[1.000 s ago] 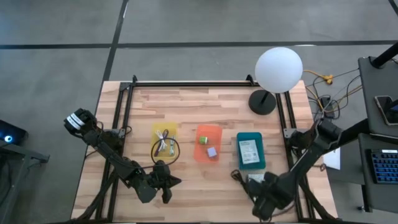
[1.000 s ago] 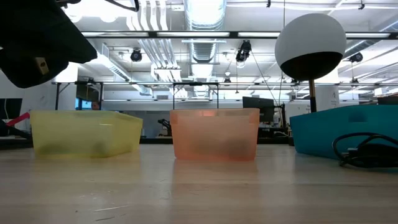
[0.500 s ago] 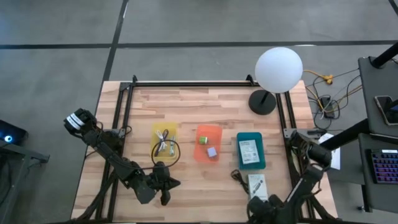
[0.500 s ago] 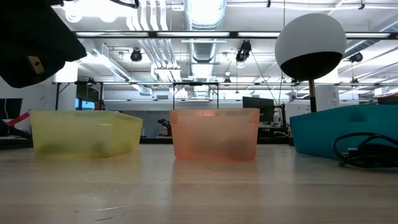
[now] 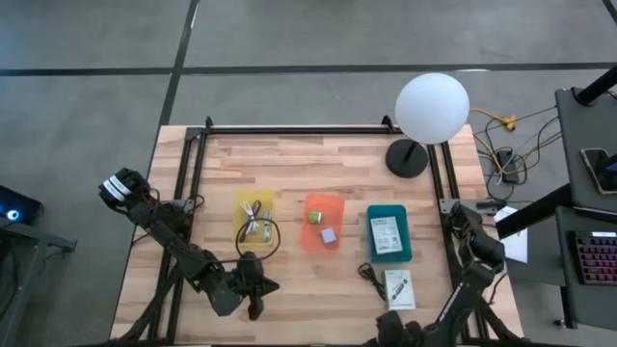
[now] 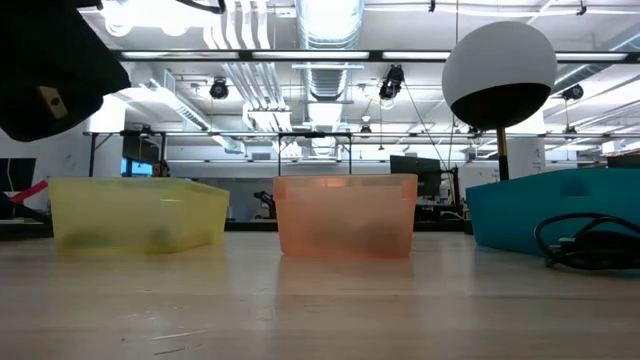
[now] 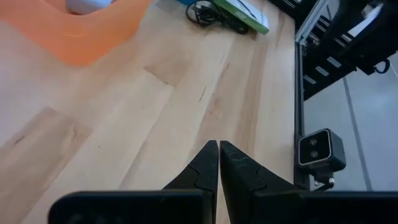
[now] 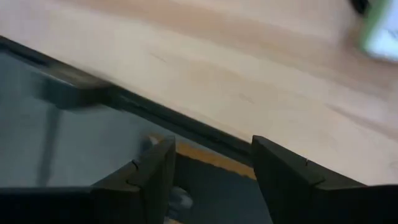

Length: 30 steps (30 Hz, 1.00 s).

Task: Pick and place items into bin
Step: Put the white card reader box into the blue bin

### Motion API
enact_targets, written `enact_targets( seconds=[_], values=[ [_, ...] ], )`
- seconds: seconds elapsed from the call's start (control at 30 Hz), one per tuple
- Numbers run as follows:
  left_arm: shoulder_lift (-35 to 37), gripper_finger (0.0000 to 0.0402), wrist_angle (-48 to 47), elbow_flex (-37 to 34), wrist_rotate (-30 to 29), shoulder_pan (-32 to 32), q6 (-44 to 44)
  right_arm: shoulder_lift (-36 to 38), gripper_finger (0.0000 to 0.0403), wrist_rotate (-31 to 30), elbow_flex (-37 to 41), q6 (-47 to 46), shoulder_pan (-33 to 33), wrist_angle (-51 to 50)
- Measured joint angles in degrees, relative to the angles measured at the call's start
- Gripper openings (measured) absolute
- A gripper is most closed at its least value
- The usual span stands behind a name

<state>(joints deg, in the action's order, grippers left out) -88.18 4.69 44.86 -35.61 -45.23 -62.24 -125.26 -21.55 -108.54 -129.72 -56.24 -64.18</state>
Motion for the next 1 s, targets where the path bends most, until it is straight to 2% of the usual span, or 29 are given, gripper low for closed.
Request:
enact_targets(
  seconds=[0.17,0.27,0.4,0.47,0.57,0.63,0.7,0.83,1.0],
  values=[
    [0.0,0.0,0.8,0.0,0.8,0.0,0.0,3.2,0.0196,-15.0,-1.4,3.0,2.6,0.7],
    [0.0,0.0,1.1,0.0,0.9,0.0,0.0,6.0,0.0196,-16.1,1.3,3.6,3.3,2.8],
    [0.0,0.0,1.5,0.1,1.3,0.0,-0.1,11.4,0.0196,-16.5,12.4,0.1,2.8,15.7],
    [0.0,0.0,2.3,0.1,1.5,-0.1,-0.1,14.5,0.0196,-21.5,19.7,-0.2,2.8,26.5],
    [0.0,0.0,2.9,0.2,1.5,-0.4,-0.2,17.7,0.0196,-33.8,28.8,-3.3,3.0,37.9],
    [0.0,0.0,3.6,0.2,1.5,-0.7,-0.4,19.1,0.0196,-36.0,32.7,-3.7,3.6,40.7],
    [0.0,0.0,4.7,0.2,1.6,-1.0,-0.4,20.5,0.0196,-32.1,35.0,-3.2,4.2,40.9],
    [0.0,0.0,4.4,0.5,1.7,-1.9,-0.4,22.8,0.0196,-18.5,38.1,-2.1,3.8,39.1],
    [0.0,0.0,4.4,0.7,1.7,-2.1,-0.5,26.0,0.0196,2.7,39.8,-3.2,1.8,28.3]
  ],
)
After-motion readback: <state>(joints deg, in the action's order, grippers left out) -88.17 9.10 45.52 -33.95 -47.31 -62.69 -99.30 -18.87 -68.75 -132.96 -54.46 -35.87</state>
